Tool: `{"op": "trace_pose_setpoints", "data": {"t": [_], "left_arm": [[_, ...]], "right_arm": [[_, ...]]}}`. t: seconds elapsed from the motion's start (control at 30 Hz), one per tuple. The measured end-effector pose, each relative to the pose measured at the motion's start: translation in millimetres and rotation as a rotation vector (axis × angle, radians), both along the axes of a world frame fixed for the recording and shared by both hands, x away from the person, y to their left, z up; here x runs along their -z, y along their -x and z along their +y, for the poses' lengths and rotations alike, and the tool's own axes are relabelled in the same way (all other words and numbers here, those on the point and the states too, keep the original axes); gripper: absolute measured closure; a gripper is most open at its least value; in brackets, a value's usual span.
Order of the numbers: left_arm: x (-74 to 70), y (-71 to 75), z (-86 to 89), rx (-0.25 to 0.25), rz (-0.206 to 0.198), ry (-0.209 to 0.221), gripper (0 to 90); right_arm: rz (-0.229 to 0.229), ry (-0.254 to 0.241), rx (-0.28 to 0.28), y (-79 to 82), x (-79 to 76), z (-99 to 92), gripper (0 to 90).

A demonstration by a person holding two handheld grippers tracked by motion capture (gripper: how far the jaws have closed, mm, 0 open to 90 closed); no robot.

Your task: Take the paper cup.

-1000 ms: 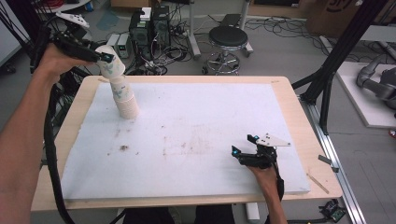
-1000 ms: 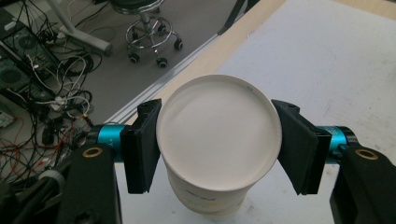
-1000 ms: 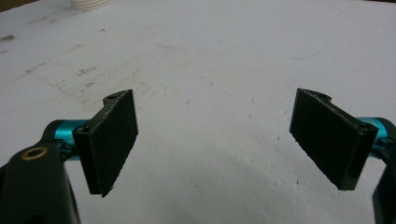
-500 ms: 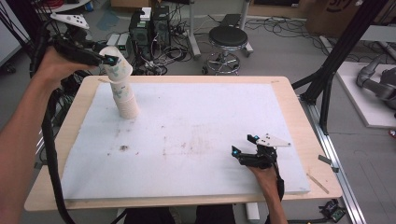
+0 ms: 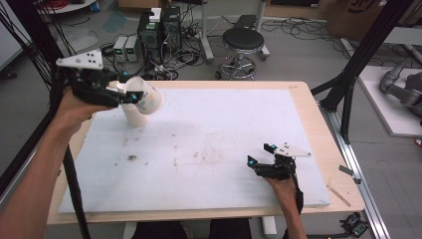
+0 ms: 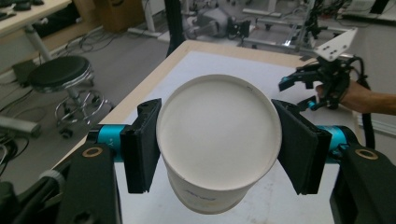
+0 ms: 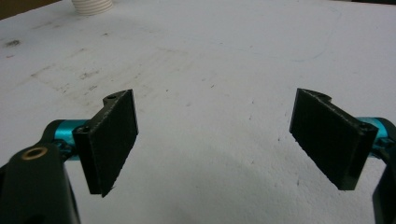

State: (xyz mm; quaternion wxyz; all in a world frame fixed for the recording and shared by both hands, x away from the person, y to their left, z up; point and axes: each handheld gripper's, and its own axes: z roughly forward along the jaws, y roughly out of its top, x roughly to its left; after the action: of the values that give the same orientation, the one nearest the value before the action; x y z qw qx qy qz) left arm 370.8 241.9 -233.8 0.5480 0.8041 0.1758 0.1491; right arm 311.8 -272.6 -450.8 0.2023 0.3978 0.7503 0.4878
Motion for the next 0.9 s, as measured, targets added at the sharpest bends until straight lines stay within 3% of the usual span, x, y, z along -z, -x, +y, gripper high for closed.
{"op": "trace_pose_setpoints", "data": {"t": [0.17, 0.27, 0.37, 0.63, 0.9], "left_arm": [[21.6, 20.0, -9.4, 0.04, -0.023, 0.111, 36.9], [34.1, 28.4, -13.5, 0.061, -0.026, 0.146, 36.9], [46.1, 34.2, -17.1, 0.067, -0.02, 0.141, 36.8], [80.7, 50.9, -27.6, 0.14, -0.023, 0.208, 36.8], [104.3, 53.2, -36.1, 0.165, 0.006, 0.211, 36.8]], "right_arm": [[0.001, 0.001, 0.001, -0.5, 0.1, -0.1, 15.4], [0.003, 0.003, 0.0, -0.3, 0.0, 0.1, 15.4], [0.005, 0.002, 0.002, -0.4, 0.1, 0.2, 15.4], [0.003, 0.0, 0.005, -0.7, 0.0, -0.1, 15.4], [0.004, -0.002, 0.008, -0.2, 0.0, 0.0, 15.4]]}}
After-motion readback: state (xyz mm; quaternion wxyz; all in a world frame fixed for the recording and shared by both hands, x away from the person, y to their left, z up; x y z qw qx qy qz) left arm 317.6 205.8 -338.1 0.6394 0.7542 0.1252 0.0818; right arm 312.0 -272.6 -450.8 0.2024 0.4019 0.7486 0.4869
